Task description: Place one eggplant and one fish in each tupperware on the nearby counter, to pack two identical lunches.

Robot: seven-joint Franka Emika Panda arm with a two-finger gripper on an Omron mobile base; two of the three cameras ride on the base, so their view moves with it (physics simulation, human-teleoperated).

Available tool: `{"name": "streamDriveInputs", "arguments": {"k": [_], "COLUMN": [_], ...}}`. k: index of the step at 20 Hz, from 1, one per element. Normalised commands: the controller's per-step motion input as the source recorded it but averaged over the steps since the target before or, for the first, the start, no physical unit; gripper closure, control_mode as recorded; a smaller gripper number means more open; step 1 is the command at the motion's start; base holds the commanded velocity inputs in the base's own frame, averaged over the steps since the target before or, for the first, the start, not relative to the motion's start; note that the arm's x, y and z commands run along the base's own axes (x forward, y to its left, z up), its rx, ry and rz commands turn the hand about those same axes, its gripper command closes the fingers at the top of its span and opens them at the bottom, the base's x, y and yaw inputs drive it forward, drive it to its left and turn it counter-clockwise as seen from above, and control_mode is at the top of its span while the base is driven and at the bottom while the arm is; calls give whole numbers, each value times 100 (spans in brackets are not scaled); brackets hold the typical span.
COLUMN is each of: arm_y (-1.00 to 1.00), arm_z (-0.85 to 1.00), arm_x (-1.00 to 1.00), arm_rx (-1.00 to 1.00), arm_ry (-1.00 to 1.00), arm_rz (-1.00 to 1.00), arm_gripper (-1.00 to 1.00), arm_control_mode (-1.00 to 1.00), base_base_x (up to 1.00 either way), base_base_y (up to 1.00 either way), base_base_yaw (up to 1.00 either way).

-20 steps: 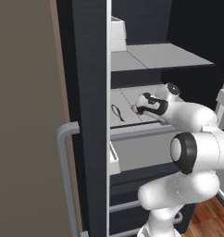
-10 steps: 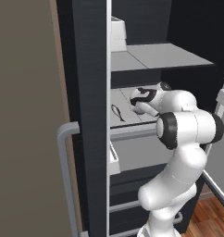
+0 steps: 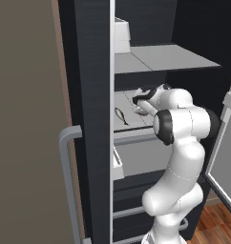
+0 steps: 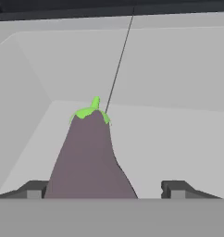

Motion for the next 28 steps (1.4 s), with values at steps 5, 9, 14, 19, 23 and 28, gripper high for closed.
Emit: {"name": "streamDriveInputs", "arguments": {"k": [5,9,14,19,23,28], "arm_y": [15,-13,-39,-10,9,0], "arm_z": [-96,-18,46,85,29,2], "arm_x": [-29,-100,-100,-100,-100,-100], "arm_rx": [-10,-2,0,-5,-16,-11], "arm_ry": [13,6,0,0,-5,-16], "arm_rz": [0,-6,-3,0,0,2], "arm_gripper": [100,100,100,100,100,100], "arm_control_mode": [-100,-100,-100,-100,-100,-100], "base_base_x": [0,0,0,0,0,0], "base_base_y": [0,0,0,0,0,0], "base_base_yaw": [0,0,0,0,0,0]}}
